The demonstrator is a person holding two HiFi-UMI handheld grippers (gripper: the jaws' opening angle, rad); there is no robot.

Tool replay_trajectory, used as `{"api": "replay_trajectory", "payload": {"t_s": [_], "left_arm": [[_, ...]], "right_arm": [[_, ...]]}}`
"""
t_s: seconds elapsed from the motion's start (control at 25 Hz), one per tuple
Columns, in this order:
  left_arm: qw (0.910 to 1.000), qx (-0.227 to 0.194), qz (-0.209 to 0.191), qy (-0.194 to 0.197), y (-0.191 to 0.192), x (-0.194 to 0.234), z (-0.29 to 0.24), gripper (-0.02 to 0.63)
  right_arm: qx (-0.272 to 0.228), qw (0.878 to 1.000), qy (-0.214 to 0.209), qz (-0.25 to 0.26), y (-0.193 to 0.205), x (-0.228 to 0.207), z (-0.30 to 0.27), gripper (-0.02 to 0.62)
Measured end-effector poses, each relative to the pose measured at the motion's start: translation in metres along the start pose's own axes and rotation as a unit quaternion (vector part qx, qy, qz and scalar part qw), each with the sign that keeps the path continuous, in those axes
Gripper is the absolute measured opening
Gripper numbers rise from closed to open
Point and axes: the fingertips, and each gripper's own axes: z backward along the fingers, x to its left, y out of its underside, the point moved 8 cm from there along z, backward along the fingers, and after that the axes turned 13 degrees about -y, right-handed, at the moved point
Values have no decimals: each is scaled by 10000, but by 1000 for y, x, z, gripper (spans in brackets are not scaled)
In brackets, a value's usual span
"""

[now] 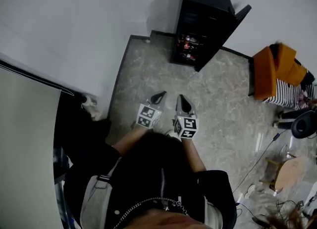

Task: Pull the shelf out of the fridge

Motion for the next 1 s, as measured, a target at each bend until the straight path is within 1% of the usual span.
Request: {"api": "replay_trajectory", "payload": {"t_s": [0.12,0.24,0.56,0.76,0.84,1.0], "left_arm": [[10000,1,2,-41,-3,-16,-4,11],[9999,57,-21,-118,-9,-31,-6,9],[9996,128,-56,-240,0,-74,-3,11],[9992,159,-166,-338,-1,-80,-2,11],[9991,163,-214,-319,-1,-80,-1,9],[9993,154,-130,-302,-1,-87,-2,11]], "right_arm": [[-18,10000,-22,-29,-1,-12,11,3],[-24,9999,-129,2,-1,-22,20,3],[-3,9997,-259,-12,9,-46,57,3],[-119,9997,-118,-171,12,-59,75,3],[-150,9997,-59,-201,14,-60,78,3],[-87,9998,-25,-160,16,-63,85,3]]}}
